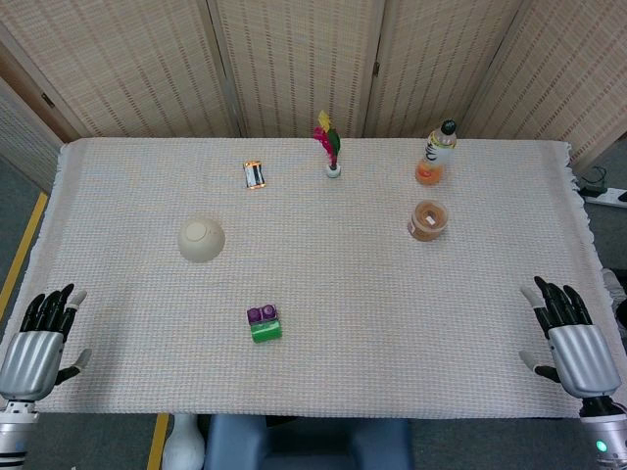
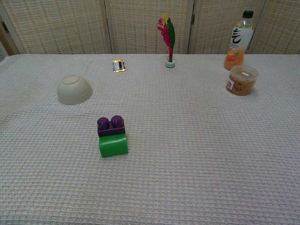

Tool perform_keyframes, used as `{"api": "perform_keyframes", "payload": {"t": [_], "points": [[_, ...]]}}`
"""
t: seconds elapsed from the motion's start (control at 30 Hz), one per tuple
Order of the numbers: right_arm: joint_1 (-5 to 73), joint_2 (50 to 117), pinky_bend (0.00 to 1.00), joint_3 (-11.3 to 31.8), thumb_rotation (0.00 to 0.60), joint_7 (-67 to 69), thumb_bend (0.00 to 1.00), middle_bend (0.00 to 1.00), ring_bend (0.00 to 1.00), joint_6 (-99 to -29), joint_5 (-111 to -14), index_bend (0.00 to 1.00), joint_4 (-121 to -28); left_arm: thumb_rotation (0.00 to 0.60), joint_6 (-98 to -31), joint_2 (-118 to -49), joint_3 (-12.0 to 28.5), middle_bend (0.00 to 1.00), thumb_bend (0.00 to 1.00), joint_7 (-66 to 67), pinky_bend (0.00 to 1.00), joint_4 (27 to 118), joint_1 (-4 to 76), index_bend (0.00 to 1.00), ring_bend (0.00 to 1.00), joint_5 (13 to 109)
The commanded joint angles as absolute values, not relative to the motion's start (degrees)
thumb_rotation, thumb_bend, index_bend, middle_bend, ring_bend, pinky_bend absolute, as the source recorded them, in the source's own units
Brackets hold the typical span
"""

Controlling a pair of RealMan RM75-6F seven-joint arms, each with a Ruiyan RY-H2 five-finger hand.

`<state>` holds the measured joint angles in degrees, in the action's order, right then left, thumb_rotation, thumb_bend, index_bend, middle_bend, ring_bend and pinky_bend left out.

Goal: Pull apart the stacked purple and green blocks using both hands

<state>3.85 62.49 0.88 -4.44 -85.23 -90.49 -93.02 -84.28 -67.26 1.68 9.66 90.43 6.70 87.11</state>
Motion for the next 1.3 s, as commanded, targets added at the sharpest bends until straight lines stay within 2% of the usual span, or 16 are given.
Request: {"api": "perform_keyframes", "payload": {"t": [0.03,0.27,0.33,0.43,0.53,0.67,0.83,1.07,1.3], "points": [[3.8,62.6,0.00,0.9,0.600,-4.6,0.24,0.00,0.00,-85.2,-90.5,0.00,-93.0,0.600,-83.5,-67.2,1.5,0.00,0.32,11.2,0.00,91.4,6.6,0.00,0.00,86.0],[3.3,62.5,0.00,0.7,0.600,-4.4,0.24,0.00,0.00,-86.7,-91.5,0.00,-93.2,0.600,-82.3,-67.8,0.0,0.00,0.32,9.4,0.00,91.8,7.5,0.01,0.00,89.2],[2.8,62.4,0.00,0.6,0.600,-4.2,0.24,0.00,0.00,-87.6,-91.8,0.00,-93.2,0.600,-83.2,-68.8,-0.6,0.01,0.32,7.2,0.03,91.4,7.9,0.03,0.00,91.9],[2.6,62.4,0.00,0.7,0.600,-4.1,0.24,0.00,0.00,-88.3,-92.2,0.00,-93.2,0.600,-84.2,-70.8,-1.3,0.09,0.32,6.6,0.10,90.5,8.5,0.09,0.02,95.8],[2.7,62.5,0.00,0.6,0.600,-4.2,0.24,0.00,0.00,-88.0,-92.2,0.00,-93.2,0.600,-81.9,-71.2,-1.7,0.14,0.32,8.0,0.10,93.9,9.7,0.13,0.06,95.9],[2.9,62.6,0.00,0.8,0.600,-4.4,0.24,0.00,0.00,-87.3,-91.7,0.00,-93.1,0.600,-76.9,-70.5,-1.1,0.19,0.32,11.2,0.10,102.4,11.5,0.17,0.10,92.4],[3.5,62.6,0.00,0.9,0.600,-4.0,0.24,0.00,0.00,-86.1,-91.3,0.00,-93.1,0.600,-74.4,-74.1,2.8,0.26,0.32,20.6,0.02,109.8,13.3,0.27,0.13,84.0],[4.0,62.1,0.00,0.9,0.600,-2.4,0.24,0.00,0.00,-85.2,-91.3,0.00,-92.9,0.600,-72.8,-81.4,6.6,0.28,0.32,27.6,0.00,111.1,16.5,0.34,0.14,75.9],[4.4,61.9,0.00,1.0,0.600,-1.3,0.24,0.00,0.00,-84.2,-90.6,0.00,-92.8,0.600,-71.5,-88.6,8.8,0.29,0.32,33.5,0.00,110.1,20.1,0.34,0.12,68.4]]}}
